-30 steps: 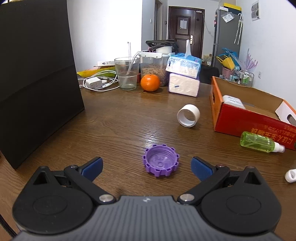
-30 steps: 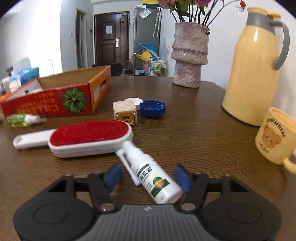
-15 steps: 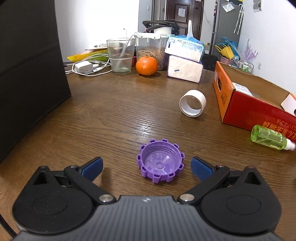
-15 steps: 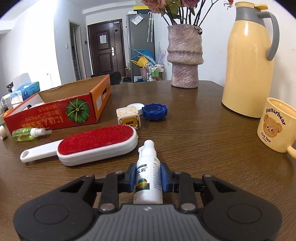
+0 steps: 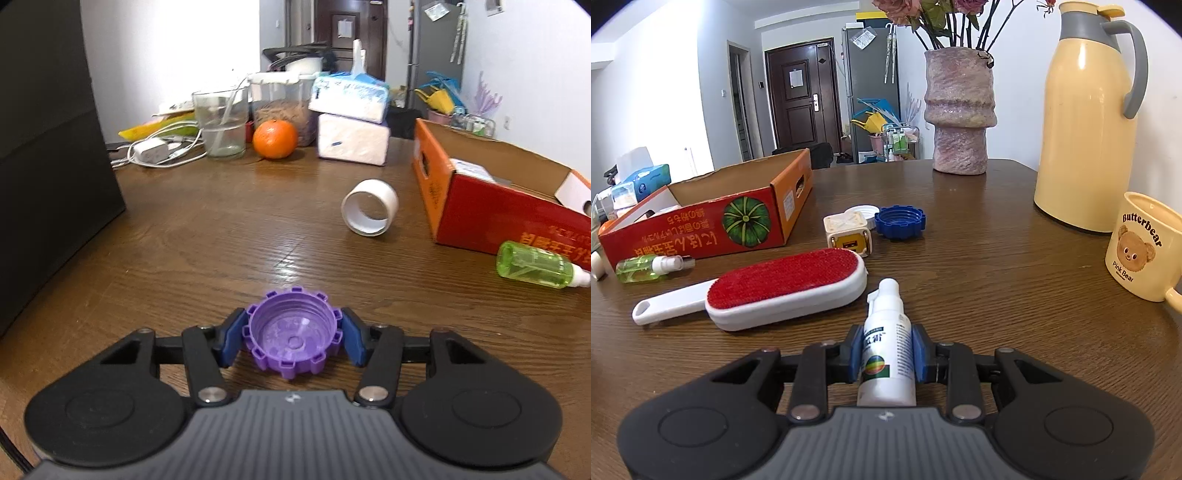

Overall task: Organize rigid objects
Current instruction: 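Grasp the purple lid with the left gripper while the right grasps the small white spray bottle, then carry the purple lid and white spray bottle over the red box with both tools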

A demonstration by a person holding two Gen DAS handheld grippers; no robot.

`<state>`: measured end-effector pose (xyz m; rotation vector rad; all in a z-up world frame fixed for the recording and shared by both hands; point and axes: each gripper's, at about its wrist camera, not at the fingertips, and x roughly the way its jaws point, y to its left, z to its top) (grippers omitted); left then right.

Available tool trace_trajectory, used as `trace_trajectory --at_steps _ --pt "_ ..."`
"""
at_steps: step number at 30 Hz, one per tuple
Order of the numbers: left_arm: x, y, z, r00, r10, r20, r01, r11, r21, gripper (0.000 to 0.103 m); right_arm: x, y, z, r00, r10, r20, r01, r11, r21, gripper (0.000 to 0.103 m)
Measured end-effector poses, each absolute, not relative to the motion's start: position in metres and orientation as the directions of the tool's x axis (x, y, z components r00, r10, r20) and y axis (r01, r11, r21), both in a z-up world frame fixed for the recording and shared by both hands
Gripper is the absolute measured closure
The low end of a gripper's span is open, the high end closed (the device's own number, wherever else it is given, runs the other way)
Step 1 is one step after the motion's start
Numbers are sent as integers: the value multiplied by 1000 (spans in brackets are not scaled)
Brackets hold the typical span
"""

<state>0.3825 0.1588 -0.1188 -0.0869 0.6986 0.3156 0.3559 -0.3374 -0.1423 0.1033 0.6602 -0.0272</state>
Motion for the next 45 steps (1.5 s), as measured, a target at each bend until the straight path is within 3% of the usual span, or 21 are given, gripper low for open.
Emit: trace_trajectory --at_steps 8,23,45 --pt "380 159 -117 730 259 -633 -317 948 22 48 355 -334 -142 793 15 -610 54 994 95 76" --pt "363 148 -107 763 270 -588 -332 943 2 48 336 -330 -133 854 -10 -521 84 989 119 76" --pt "332 93 -77 844 156 -513 -234 968 -90 48 316 -287 -113 892 99 -441 -32 987 156 76"
